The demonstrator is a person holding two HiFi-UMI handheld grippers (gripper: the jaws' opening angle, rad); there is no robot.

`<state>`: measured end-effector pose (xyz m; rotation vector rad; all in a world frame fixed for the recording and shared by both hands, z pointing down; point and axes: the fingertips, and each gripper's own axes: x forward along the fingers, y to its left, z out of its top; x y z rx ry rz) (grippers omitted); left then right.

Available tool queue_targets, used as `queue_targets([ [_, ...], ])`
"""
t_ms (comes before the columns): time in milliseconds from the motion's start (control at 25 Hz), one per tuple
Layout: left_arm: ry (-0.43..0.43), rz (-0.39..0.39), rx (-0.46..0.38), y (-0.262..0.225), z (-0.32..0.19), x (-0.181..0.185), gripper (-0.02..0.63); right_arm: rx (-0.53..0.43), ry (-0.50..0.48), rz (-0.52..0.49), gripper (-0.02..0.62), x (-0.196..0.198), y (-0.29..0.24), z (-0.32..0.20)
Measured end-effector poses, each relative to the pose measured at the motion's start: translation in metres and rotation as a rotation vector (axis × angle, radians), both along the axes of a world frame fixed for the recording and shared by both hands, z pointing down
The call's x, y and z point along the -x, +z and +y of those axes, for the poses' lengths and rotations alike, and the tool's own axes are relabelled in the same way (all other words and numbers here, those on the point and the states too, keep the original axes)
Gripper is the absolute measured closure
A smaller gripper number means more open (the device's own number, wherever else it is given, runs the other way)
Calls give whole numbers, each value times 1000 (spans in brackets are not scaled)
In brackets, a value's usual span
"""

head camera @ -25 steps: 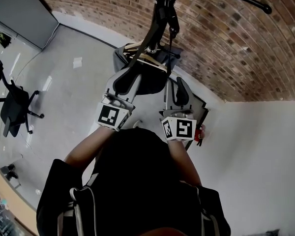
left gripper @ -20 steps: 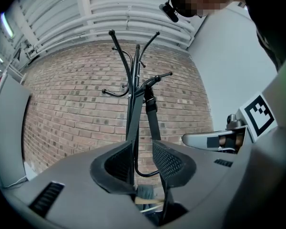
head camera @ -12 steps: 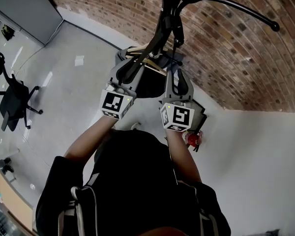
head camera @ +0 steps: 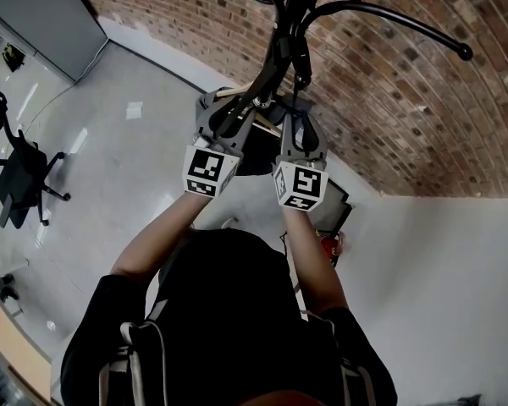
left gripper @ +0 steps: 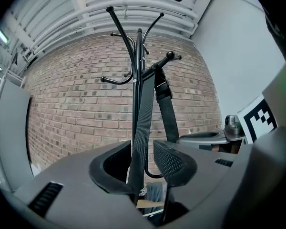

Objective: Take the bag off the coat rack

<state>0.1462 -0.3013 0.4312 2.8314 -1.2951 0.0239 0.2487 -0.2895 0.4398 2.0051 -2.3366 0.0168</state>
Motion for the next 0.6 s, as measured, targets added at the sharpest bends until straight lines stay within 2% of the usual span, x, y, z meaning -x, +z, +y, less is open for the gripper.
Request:
queue_targets([
  [440, -33, -60, -14, 12, -21, -11, 468, 16, -23, -2, 497, 8, 4, -16],
  [600, -49, -69, -4, 15, -28, -11, 468, 47, 18, -3, 497, 2, 11, -27],
])
